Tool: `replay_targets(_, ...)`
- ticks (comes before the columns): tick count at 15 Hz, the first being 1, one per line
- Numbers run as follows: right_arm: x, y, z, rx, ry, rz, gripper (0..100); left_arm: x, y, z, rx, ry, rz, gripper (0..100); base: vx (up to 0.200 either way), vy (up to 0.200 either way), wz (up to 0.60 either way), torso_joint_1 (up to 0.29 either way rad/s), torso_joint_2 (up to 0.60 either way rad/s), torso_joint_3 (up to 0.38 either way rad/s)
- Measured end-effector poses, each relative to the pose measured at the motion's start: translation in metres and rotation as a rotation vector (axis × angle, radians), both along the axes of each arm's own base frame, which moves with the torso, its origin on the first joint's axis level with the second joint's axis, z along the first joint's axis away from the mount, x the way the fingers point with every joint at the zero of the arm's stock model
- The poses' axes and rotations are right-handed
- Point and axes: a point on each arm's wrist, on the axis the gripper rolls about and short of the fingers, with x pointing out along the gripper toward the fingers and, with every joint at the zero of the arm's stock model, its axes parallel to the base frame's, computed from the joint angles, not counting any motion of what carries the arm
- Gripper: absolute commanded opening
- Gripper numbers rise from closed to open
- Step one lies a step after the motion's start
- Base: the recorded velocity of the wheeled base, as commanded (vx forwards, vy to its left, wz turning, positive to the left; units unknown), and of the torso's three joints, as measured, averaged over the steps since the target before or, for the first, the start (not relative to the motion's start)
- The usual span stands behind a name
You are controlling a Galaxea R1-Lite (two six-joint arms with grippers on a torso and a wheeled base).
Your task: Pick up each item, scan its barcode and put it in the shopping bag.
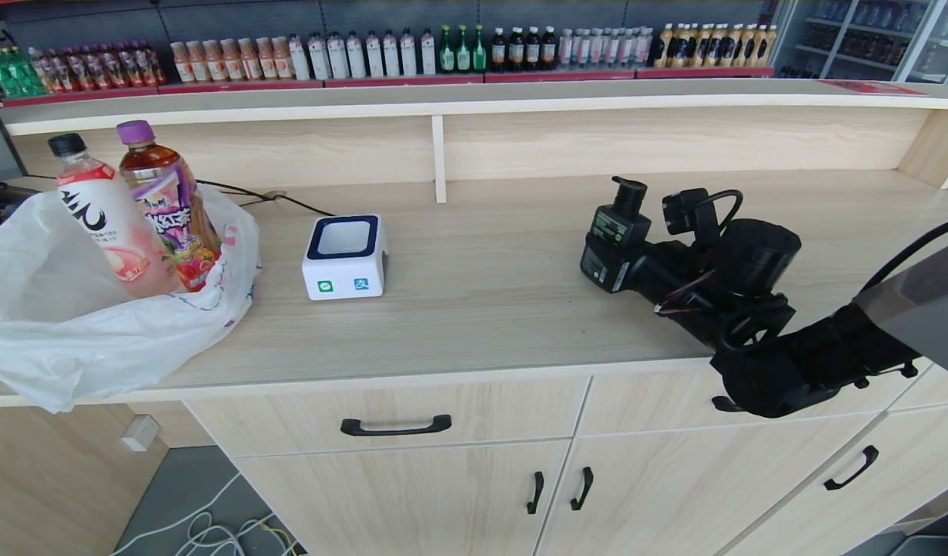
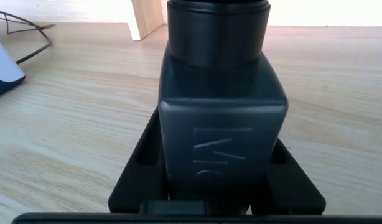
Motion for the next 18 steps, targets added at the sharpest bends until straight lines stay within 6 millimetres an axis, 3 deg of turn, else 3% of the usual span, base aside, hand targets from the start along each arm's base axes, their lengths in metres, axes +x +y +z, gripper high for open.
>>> replay_targets(7, -0.005, -0.001, 0.009, 0.006, -0.02, 0.001, 0, 0.0, 0.0, 0.0, 0.0, 0.0, 0.0, 100, 0.0, 0.0, 0.0, 0.0, 0.0, 0.0)
replay_targets(18, -0.034, -0.009, 0.055, 0.033, -0.124, 0.002, 0, 0.0, 0.0, 0.0, 0.0, 0.0, 0.0, 100, 0.0, 0.0, 0.0, 0.0, 0.0, 0.0)
